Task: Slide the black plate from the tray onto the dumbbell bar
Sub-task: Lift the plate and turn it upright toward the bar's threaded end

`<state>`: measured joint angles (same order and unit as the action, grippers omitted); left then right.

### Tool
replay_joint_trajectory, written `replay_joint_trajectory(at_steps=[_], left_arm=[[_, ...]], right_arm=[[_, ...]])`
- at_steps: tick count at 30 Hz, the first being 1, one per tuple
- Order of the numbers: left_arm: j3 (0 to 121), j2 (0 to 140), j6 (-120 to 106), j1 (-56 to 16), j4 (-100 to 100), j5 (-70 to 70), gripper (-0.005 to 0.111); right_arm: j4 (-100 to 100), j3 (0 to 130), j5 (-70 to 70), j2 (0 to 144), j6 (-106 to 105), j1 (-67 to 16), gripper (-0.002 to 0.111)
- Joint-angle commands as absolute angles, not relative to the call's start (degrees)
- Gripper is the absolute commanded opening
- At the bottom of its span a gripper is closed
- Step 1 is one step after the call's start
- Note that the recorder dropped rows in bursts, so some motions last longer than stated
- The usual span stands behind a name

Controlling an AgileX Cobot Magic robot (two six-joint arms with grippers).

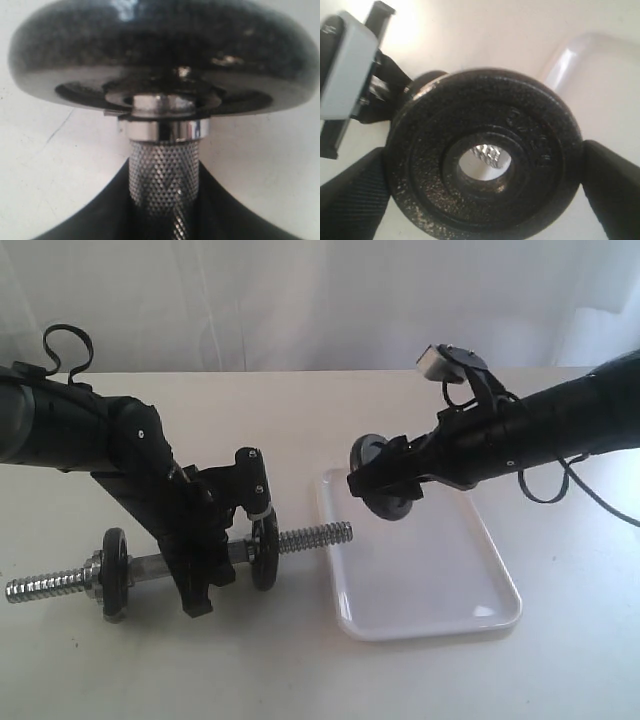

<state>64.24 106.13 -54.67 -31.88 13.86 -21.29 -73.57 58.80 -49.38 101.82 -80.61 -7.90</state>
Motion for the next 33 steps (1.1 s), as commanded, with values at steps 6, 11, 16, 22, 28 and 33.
replay_joint_trajectory(at_steps=[6, 11, 16, 22, 28, 33], left_arm=[[64.5, 105.3, -53.8, -32.2, 17.1, -17.5, 0.0], [64.5, 105.3, -53.8, -32.2, 18.2, -17.5, 0.0], [64.8, 105.3, -54.3, -32.2, 18.2, -17.1, 0.0], [64.8, 105.3, -54.1, -32.2, 18.2, -15.0, 0.0], [64.8, 103.6, -53.8, -32.2, 19.2, -14.6, 0.0], [64.6, 102.1, -53.8, -32.2, 19.3, -15.3, 0.0]], right_arm=[[-86.0, 53.7, -58.9, 105.1, -104.6, -6.7, 0.0], [-93.4, 54.2, -64.5, 107.2, -108.8, -4.4, 0.0], [-95.8, 53.8, -70.0, 107.2, -108.7, 0.5, 0.0], [-97.7, 52.8, -70.0, 108.6, -109.2, 2.4, 0.0], [-98.7, 52.8, -70.0, 111.6, -109.2, 2.4, 0.0], [-98.7, 52.8, -70.0, 112.6, -109.2, 2.4, 0.0]])
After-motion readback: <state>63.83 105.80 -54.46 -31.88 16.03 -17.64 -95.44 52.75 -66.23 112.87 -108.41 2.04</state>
